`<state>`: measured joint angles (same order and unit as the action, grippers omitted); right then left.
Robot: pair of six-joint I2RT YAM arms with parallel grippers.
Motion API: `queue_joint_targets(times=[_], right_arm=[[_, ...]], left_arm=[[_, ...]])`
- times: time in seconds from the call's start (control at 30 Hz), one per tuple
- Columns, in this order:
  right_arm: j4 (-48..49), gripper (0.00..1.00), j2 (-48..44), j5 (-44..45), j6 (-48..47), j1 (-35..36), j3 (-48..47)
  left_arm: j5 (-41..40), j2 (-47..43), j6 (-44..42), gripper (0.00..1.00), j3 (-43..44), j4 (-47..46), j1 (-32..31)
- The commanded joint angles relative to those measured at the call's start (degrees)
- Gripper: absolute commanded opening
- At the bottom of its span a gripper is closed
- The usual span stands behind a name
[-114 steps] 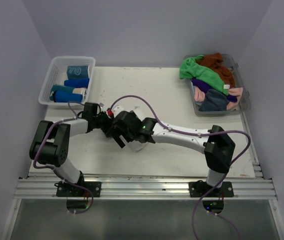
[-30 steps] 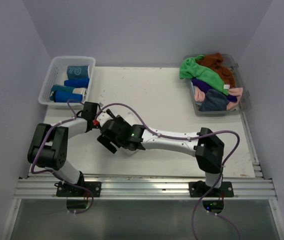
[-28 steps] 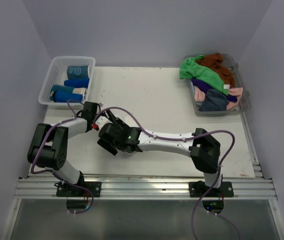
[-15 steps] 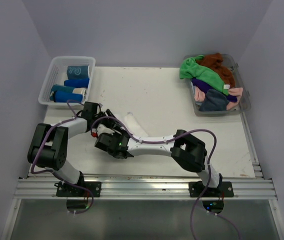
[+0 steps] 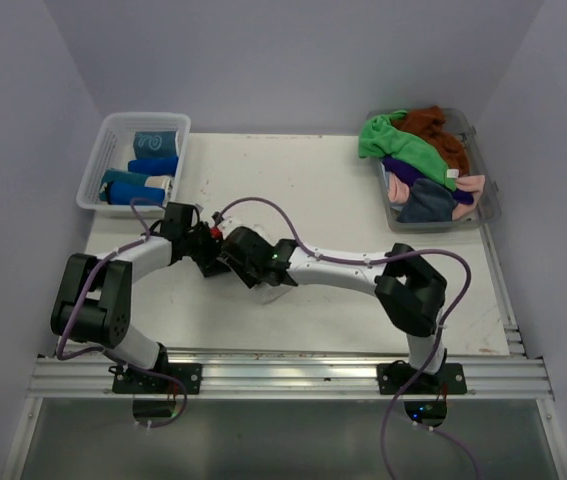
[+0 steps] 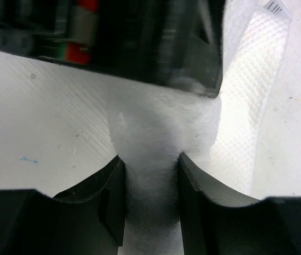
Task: Roll the towels
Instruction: Roll the towel
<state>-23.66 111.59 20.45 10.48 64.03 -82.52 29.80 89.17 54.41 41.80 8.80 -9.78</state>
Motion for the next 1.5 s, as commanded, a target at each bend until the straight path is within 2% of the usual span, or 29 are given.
queue_joint_targets(times=[0.0,0.27,0.43,0.57,0.77,0.83,0.87,0.93,0.97,1.1,1.27,1.47], right_arm=[[6.95,0.35,-3.83,-17.26,7.62,-5.13,4.64],[14.95,0.36,-4.98,-36.07,16.22,-12.34,10.01],[23.38,0.36,-4.19,-48.81,22.82,-17.0,13.78],[28.75,0.36,-2.79,-53.75,27.39,-19.29,15.28],[32.63,0.4,0.64,-59.29,31.53,-20.61,14.94],[29.3,0.46,1.26,-57.98,30.66,-20.61,13.1],[24.33,0.49,1.35,-56.32,28.56,-20.52,12.04],[21.65,0.6,0.04,-52.71,27.23,-20.61,10.89],[19.38,0.71,-0.67,-51.31,26.01,-20.61,10.72],[9.79,0.87,-5.32,-39.2,20.56,-18.95,8.61],[-0.39,0.99,-8.84,-20.74,13.89,-14.3,3.61],[-7.0,0.99,-7.18,-2.99,7.72,-5.33,-3.96]], left_arm=[[2.1,-1.98,-1.15,0.96,0.92,-1.58,0.03],[3.95,-0.84,-2.03,0.98,-0.23,-3.08,0.03],[4.47,-0.31,-2.29,0.98,-0.14,-3.61,-0.06],[4.48,0.3,-2.12,0.98,-0.23,-3.7,-0.06],[4.48,1.01,-1.5,0.91,-0.67,-4.14,-0.06],[4.04,1.01,-1.42,0.88,-0.76,-3.7,-0.06],[3.95,1.1,-1.24,0.85,-0.84,-3.7,-0.06],[3.86,1.19,-0.8,0.8,-1.02,-3.79,-0.06],[3.77,1.19,-0.63,0.78,-1.11,-3.87,-0.06],[3.51,1.45,-0.62,0.74,-1.02,-3.88,-0.06],[2.72,1.62,-0.18,0.73,-0.85,-3.44,-0.06],[1.4,1.1,-0.1,0.73,-0.67,-1.95,-0.06]])
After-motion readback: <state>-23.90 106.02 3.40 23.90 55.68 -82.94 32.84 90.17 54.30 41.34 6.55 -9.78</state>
